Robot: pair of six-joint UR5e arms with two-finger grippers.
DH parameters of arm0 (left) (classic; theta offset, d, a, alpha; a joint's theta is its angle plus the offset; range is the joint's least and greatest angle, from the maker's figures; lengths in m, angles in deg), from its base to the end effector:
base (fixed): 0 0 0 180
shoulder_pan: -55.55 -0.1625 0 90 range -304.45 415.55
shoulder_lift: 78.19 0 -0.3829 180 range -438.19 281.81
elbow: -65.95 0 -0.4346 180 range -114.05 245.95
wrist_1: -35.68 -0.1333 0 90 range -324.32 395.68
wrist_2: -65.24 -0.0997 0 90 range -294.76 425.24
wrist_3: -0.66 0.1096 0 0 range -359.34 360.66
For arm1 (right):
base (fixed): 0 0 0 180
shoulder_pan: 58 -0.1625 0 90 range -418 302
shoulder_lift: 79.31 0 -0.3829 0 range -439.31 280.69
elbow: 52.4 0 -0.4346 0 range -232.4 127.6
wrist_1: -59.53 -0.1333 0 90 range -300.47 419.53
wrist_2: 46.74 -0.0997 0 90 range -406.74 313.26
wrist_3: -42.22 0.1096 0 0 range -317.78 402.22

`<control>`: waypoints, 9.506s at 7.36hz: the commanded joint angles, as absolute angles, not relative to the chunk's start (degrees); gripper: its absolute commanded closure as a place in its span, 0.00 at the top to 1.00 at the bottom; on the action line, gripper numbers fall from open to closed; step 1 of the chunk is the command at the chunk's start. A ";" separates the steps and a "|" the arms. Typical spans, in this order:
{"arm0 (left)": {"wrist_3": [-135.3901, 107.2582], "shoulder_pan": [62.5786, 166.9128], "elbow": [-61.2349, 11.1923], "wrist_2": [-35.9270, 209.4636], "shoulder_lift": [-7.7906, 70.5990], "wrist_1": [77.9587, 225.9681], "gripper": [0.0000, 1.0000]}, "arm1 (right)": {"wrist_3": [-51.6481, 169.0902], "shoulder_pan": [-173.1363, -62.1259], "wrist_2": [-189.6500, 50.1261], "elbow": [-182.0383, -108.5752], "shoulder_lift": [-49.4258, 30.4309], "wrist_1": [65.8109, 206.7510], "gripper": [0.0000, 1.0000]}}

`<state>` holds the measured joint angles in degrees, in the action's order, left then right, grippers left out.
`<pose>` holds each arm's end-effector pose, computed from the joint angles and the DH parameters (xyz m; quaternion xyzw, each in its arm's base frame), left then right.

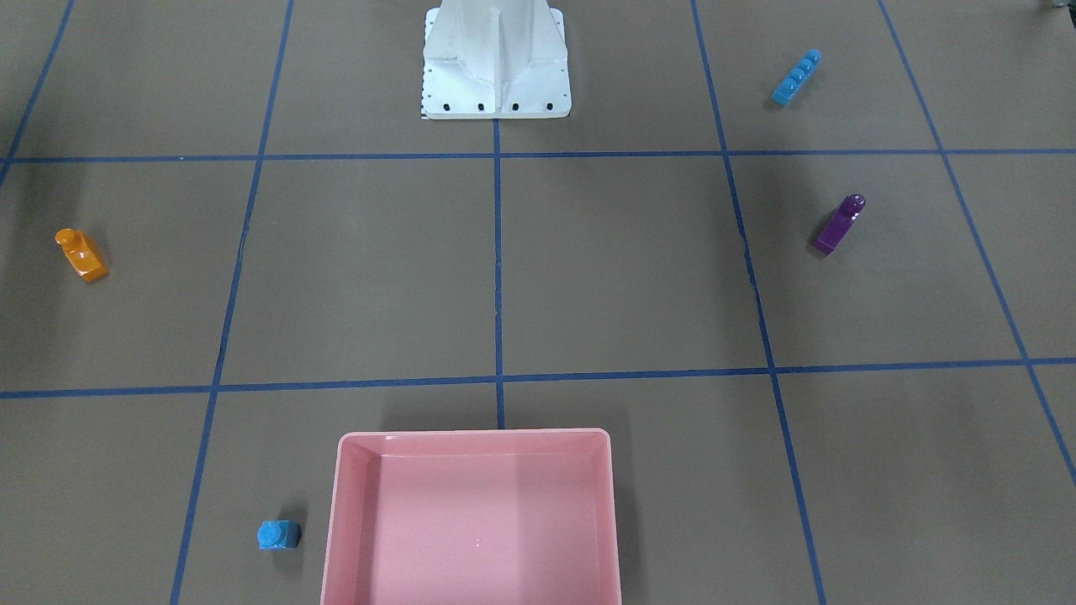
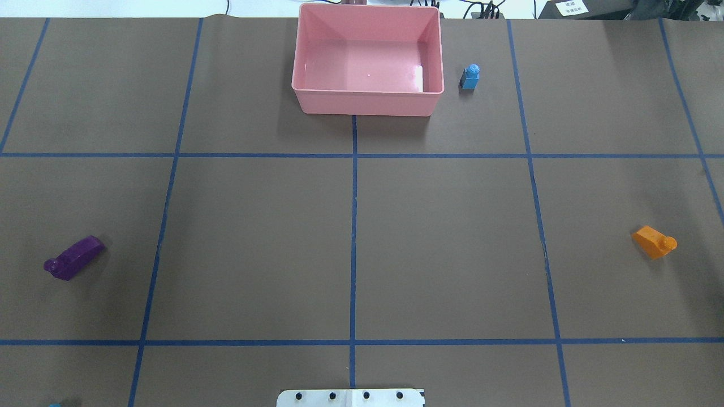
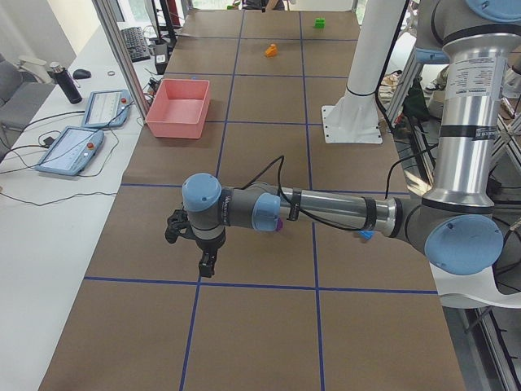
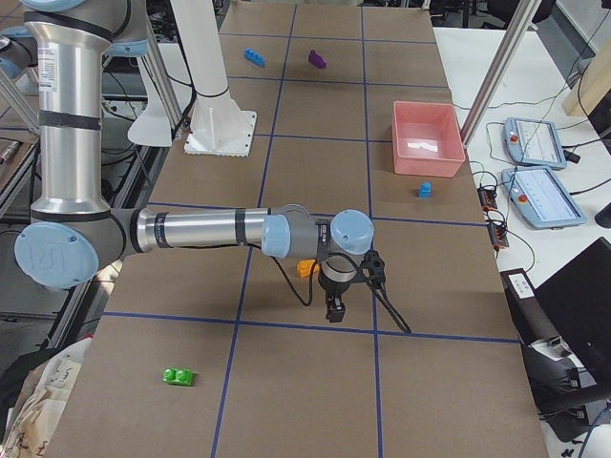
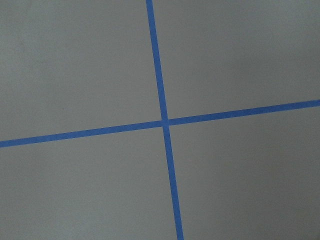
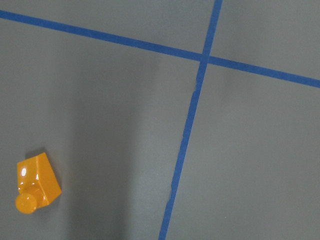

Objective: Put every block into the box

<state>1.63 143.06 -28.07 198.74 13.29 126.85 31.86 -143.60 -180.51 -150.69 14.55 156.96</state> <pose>-0.0339 -0.5527 0.5710 0.0491 0.3706 0.0495 0.9262 0.0187 -0.5059 0.5952 -0.0049 -0.3734 -0.1095 0.9212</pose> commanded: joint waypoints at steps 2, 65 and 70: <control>1.72 142.83 -29.59 199.96 10.77 127.70 1.00 | 31.94 -143.26 -180.60 -150.66 14.56 156.92 1.00; -55.41 107.23 22.52 179.59 81.06 158.46 0.45 | 91.92 -125.06 -179.63 -135.42 -4.50 122.46 1.00; -59.11 105.91 15.10 181.56 81.34 152.02 1.00 | 76.61 -124.10 -180.93 -142.49 15.34 114.74 1.00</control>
